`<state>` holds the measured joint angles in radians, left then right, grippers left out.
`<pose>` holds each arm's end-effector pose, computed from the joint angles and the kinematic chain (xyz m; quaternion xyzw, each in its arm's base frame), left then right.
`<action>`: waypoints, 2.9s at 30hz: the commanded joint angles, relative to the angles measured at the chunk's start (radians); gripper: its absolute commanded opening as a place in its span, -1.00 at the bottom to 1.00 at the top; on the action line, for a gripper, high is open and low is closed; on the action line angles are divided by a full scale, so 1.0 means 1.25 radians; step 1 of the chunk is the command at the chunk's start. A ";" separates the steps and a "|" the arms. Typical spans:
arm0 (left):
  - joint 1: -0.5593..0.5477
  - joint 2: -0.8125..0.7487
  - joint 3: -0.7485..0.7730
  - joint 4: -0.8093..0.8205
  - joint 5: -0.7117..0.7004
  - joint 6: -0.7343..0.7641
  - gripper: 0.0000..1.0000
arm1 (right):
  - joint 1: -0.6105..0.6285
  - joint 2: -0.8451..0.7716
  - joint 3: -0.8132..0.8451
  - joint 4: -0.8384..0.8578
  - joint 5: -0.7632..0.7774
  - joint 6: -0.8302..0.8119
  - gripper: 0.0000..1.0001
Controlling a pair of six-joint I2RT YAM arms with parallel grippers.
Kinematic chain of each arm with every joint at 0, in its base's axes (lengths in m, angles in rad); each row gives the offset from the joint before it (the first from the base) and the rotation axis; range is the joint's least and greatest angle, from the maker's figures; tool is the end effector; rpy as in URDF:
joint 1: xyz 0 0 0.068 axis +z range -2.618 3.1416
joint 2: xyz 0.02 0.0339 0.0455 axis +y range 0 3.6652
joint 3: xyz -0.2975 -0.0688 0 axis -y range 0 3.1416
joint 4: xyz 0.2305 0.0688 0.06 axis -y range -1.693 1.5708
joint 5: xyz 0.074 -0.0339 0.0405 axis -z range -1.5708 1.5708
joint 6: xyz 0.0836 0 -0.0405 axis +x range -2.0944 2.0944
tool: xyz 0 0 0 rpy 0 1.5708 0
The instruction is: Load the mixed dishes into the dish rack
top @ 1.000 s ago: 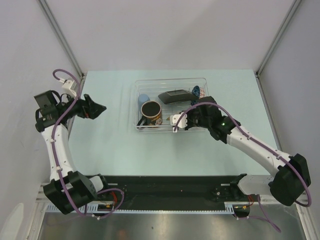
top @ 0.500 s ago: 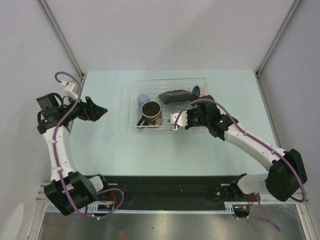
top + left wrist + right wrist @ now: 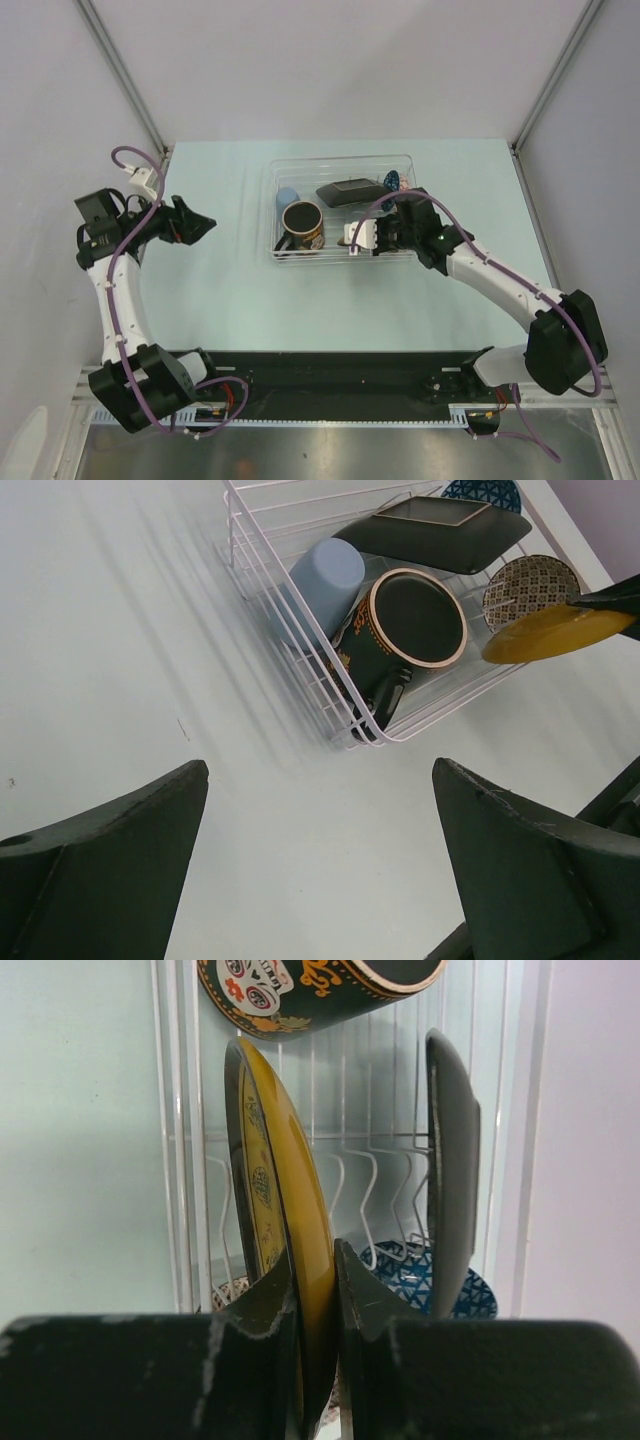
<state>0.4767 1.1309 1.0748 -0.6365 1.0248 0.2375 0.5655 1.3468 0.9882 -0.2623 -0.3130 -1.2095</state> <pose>0.2257 0.0362 0.3547 0.1128 0.8081 -0.2862 0.5023 0.2528 0.1909 0.2895 -0.7262 0.4993 -0.0115 0.4724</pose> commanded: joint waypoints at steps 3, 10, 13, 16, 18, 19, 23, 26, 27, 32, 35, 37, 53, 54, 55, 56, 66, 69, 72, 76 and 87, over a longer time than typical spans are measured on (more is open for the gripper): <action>0.006 -0.027 -0.006 0.013 0.023 0.024 1.00 | -0.029 0.043 0.034 0.103 0.001 -0.020 -1.00; 0.006 -0.025 -0.011 0.018 0.022 0.025 0.99 | -0.036 0.075 0.034 0.113 -0.007 -0.003 -1.00; 0.006 -0.025 -0.011 0.018 0.023 0.025 0.99 | -0.036 0.086 0.034 0.106 -0.015 0.010 -1.00; 0.005 -0.026 -0.014 0.021 0.023 0.024 0.99 | -0.035 0.096 0.034 0.102 -0.017 0.025 -1.00; 0.006 -0.027 -0.014 0.020 0.023 0.025 0.99 | -0.035 0.099 0.034 0.104 -0.012 0.030 -1.00; 0.006 -0.027 -0.016 0.020 0.024 0.025 0.99 | -0.035 0.097 0.034 0.107 -0.005 0.031 -1.00; 0.006 -0.028 -0.016 0.020 0.023 0.026 0.99 | -0.032 0.048 0.033 0.171 0.014 0.042 -1.00; 0.006 -0.028 -0.018 0.020 0.024 0.028 0.99 | -0.024 -0.006 0.033 0.201 0.018 0.039 -1.00; 0.008 -0.028 -0.020 0.020 0.026 0.030 0.99 | -0.019 -0.021 0.033 0.230 0.022 0.036 -1.00; 0.006 -0.028 -0.028 0.023 0.027 0.030 0.99 | -0.012 -0.086 0.032 0.242 0.044 0.032 -1.00; 0.006 -0.028 -0.028 0.028 0.028 0.024 0.99 | -0.012 -0.099 0.032 0.236 0.048 0.026 -1.00; 0.006 -0.028 -0.028 0.029 0.031 0.022 0.99 | -0.014 -0.092 0.032 0.227 0.048 0.021 -1.00; 0.006 -0.028 -0.030 0.040 0.031 0.015 0.99 | -0.018 -0.039 0.030 0.115 0.023 0.061 -1.00; 0.006 -0.028 -0.031 0.042 0.031 0.014 0.99 | -0.019 -0.036 0.030 0.106 0.021 0.063 -1.00; 0.006 -0.028 -0.033 0.042 0.031 0.014 0.99 | -0.020 -0.031 0.027 0.101 0.017 0.066 -1.00; 0.005 -0.030 -0.033 0.042 0.031 0.013 0.99 | -0.022 -0.029 0.024 0.099 0.015 0.067 -1.00; 0.006 -0.031 -0.039 0.044 0.031 0.020 0.99 | -0.023 -0.023 -0.010 0.105 0.010 0.086 -1.00; 0.008 -0.032 -0.043 0.049 0.031 0.015 0.99 | -0.029 -0.016 -0.021 0.110 0.005 0.089 -1.00; 0.006 -0.033 -0.044 0.050 0.031 0.016 0.99 | -0.038 -0.007 -0.032 0.126 -0.001 0.091 -1.00; 0.006 -0.036 -0.045 0.047 0.031 0.017 0.99 | -0.045 0.006 -0.033 0.142 -0.006 0.088 -1.00; 0.006 -0.032 -0.047 0.055 0.033 0.010 0.99 | -0.060 0.044 -0.035 0.156 -0.029 0.085 -1.00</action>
<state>0.4774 1.1118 1.0264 -0.6037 1.0256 0.2443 0.4965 1.3880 0.9463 -0.1146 -0.3084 -1.1114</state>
